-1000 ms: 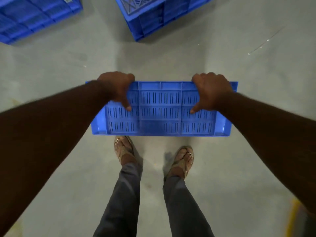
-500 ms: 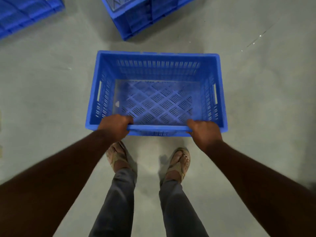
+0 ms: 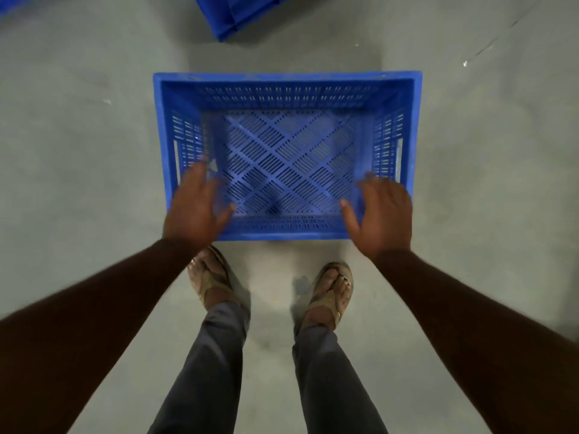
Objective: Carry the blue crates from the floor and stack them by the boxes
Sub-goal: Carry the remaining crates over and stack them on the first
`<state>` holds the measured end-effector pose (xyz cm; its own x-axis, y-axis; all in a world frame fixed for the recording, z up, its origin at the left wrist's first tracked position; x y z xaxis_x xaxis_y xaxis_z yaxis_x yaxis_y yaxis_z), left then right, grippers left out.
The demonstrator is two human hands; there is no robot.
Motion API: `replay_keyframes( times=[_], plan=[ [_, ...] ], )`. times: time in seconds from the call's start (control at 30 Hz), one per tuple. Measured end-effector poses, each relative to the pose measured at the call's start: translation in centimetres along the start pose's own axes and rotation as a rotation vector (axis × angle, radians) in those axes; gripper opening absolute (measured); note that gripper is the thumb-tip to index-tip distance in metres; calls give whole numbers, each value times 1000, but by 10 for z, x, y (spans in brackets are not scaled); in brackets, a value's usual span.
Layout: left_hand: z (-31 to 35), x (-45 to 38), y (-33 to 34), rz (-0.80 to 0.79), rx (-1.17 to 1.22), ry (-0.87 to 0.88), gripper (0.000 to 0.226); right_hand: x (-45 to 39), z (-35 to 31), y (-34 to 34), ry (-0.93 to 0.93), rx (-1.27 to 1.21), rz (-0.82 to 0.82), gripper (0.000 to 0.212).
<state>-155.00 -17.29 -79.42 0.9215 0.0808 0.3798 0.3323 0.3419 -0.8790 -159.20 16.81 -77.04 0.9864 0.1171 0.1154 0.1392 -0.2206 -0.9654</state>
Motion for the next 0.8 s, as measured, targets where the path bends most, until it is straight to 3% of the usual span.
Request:
replay_keyframes(
  times=[0.03, 0.1, 0.17, 0.2, 0.3, 0.37, 0.47, 0.57, 0.63, 0.8],
  plan=[
    [-21, -15, -13, 100, -19, -144, 78, -13, 13, -9, 195, -27, 66, 58],
    [-71, -27, -13, 99, 194, -629, 98, -27, 41, -7, 660, -168, 99, 81],
    [-99, -23, 13, 6, 675, -1041, 76, -35, 55, 7, 938, -277, 38, 87],
    [-98, -22, 24, -47, 885, -1153, 58, -38, 64, 11, 997, -275, -3, 79],
    [-107, -17, 8, -65, 959, -1139, 21, -32, 93, 1, 1093, -352, -18, 48],
    [-119, 7, -21, 19, 995, -1174, 13, -17, 89, -27, 1042, -461, 146, 33],
    [-118, 56, -80, 123, 1031, -1182, 17, 20, 56, -95, 1014, -566, 312, 27],
    [-100, 120, -167, 206, 875, -1094, 27, 65, 31, -171, 1057, -643, 295, 32],
    [-93, 166, -209, 306, 857, -1061, 25, 90, 21, -206, 1077, -634, 195, 36],
    [-74, 300, -336, 466, 983, -1132, 25, 108, -44, -354, 888, -751, 153, 17]
  ],
)
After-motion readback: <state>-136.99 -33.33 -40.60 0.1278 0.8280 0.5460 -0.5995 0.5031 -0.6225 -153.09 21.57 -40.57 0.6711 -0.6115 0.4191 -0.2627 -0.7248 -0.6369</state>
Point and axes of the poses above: each hand's wrist, its own x-axis away from the middle knuckle, its own y-axis out of the palm, z = x × y, the point moved 10 cm from there along -x, towards the middle knuckle, and after that the axes turned 7 degrees about z, right-handed, at the moved point
